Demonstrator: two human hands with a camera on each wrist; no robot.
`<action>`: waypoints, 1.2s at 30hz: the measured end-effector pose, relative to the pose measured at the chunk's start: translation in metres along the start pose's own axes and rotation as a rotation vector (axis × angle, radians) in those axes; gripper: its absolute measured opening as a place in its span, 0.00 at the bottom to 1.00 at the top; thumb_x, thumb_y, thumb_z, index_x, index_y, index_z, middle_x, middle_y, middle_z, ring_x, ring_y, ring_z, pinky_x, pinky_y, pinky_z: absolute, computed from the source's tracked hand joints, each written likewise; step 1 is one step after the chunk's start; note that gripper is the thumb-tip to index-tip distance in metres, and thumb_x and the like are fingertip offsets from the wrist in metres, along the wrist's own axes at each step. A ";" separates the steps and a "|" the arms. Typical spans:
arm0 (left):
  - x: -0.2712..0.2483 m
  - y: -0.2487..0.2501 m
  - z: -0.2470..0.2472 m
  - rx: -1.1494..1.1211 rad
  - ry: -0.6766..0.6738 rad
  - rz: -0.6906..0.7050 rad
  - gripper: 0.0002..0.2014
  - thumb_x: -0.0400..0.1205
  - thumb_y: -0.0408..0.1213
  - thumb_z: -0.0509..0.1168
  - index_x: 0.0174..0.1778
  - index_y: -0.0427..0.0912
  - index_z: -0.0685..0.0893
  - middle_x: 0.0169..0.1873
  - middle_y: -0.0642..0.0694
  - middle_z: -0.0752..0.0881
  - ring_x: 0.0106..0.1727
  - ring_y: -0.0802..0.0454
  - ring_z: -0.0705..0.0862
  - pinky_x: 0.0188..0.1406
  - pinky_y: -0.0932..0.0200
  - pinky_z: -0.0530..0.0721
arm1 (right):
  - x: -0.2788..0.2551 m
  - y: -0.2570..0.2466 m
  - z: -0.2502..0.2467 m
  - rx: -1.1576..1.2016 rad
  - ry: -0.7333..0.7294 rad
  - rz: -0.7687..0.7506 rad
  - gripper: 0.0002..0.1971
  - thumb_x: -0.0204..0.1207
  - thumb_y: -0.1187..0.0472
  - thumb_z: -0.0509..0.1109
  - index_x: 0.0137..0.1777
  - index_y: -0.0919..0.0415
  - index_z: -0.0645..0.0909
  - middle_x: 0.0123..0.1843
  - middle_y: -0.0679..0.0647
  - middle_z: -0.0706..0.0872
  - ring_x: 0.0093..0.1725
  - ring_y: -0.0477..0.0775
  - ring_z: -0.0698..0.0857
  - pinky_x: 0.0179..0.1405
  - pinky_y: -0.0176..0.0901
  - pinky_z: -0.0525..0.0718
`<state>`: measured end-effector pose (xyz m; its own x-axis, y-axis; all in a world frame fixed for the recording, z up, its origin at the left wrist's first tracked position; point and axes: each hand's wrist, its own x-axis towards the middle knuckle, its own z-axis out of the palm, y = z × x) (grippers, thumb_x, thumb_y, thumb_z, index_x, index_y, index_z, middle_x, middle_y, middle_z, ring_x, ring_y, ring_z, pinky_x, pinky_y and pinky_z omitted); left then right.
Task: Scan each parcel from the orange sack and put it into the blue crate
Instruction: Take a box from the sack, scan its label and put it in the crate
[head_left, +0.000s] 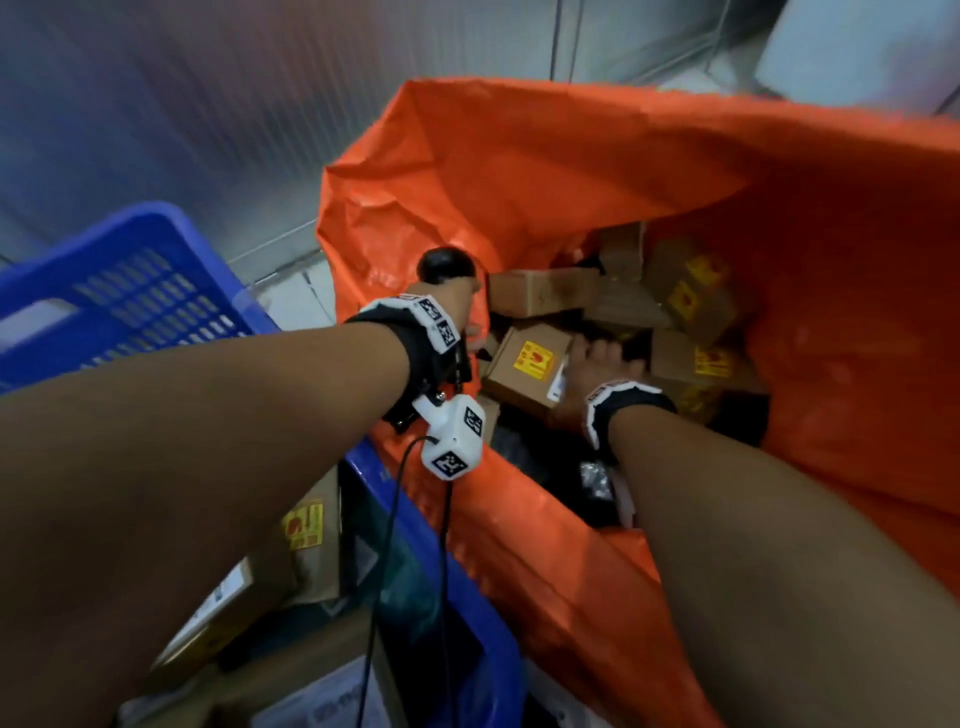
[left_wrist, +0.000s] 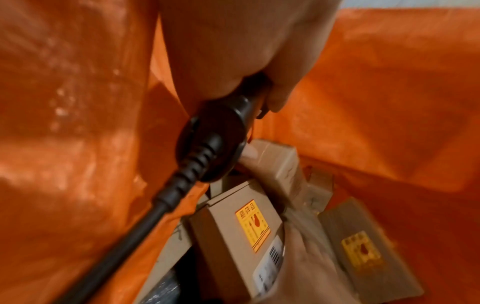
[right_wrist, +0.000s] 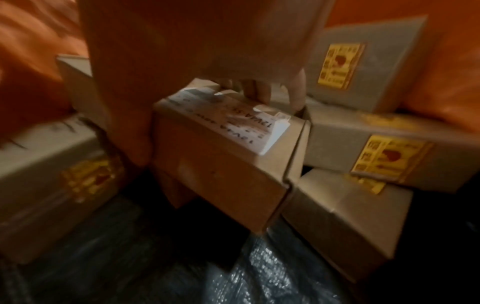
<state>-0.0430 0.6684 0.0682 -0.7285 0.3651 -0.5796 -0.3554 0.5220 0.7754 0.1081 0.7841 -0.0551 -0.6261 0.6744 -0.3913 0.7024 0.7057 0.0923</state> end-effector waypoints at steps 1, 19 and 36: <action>-0.014 0.013 -0.009 0.042 -0.028 0.048 0.13 0.85 0.38 0.69 0.37 0.52 0.77 0.58 0.33 0.87 0.57 0.34 0.89 0.53 0.39 0.91 | -0.013 0.001 -0.022 -0.014 -0.009 -0.015 0.61 0.61 0.31 0.74 0.86 0.61 0.48 0.76 0.63 0.68 0.75 0.67 0.68 0.63 0.66 0.73; -0.284 0.114 -0.292 -0.308 0.184 0.524 0.20 0.73 0.45 0.82 0.53 0.36 0.89 0.42 0.41 0.92 0.31 0.48 0.90 0.30 0.53 0.91 | -0.283 -0.144 -0.381 0.121 0.718 -0.449 0.65 0.50 0.34 0.80 0.84 0.55 0.52 0.72 0.60 0.73 0.73 0.66 0.72 0.67 0.70 0.76; -0.294 -0.052 -0.522 -0.709 0.413 0.506 0.21 0.80 0.40 0.77 0.66 0.33 0.86 0.52 0.40 0.91 0.28 0.52 0.87 0.30 0.61 0.88 | -0.308 -0.301 -0.334 0.520 0.096 -0.580 0.54 0.73 0.33 0.73 0.87 0.62 0.50 0.83 0.62 0.69 0.75 0.66 0.76 0.65 0.58 0.83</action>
<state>-0.1156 0.1316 0.3288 -0.9932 0.0484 -0.1060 -0.1150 -0.2595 0.9589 -0.0233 0.4364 0.3436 -0.9513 0.2617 -0.1629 0.3077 0.7746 -0.5526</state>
